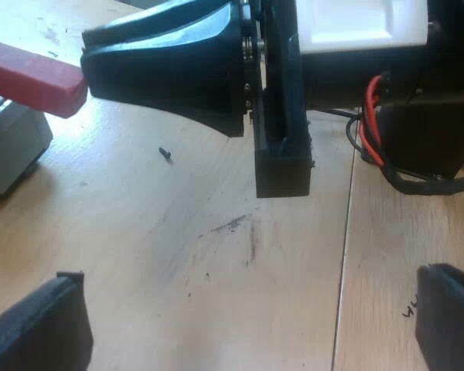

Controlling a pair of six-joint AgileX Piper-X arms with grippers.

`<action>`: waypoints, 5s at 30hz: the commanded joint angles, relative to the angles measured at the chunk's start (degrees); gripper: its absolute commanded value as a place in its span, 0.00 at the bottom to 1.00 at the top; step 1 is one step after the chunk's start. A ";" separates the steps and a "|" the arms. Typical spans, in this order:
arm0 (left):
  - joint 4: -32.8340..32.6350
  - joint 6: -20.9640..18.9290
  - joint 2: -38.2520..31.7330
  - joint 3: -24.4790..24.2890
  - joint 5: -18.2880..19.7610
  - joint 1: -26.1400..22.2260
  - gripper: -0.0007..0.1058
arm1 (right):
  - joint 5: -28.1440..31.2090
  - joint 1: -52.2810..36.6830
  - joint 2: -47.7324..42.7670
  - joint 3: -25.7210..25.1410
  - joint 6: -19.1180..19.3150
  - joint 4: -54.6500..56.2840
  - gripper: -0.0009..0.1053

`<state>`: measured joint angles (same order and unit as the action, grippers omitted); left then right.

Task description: Grind coffee beans and then tamp

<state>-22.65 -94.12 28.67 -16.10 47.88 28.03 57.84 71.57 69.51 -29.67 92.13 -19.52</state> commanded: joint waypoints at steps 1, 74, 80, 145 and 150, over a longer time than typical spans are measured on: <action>0.71 0.19 0.13 -0.01 0.36 0.29 0.83 | 7.53 -2.37 -0.17 -0.80 2.21 -5.53 0.13; -3.21 0.63 -19.09 -3.05 -10.48 0.29 0.83 | -37.51 -13.03 5.73 -29.81 -25.84 55.37 0.58; -3.21 0.63 -19.09 -3.05 -10.48 0.29 0.83 | -38.27 -14.01 6.11 -25.82 -24.01 46.51 0.58; -6.12 0.18 -19.09 -3.05 -14.65 0.29 0.83 | -29.19 -10.98 3.16 -17.69 -17.65 33.18 0.01; -6.12 0.18 -19.09 -3.05 -14.65 0.29 0.83 | -26.83 -9.43 2.98 -17.69 -23.81 35.51 0.01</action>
<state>-29.35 -93.86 9.95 -18.86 33.76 28.03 32.23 60.43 73.59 -46.88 68.61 15.24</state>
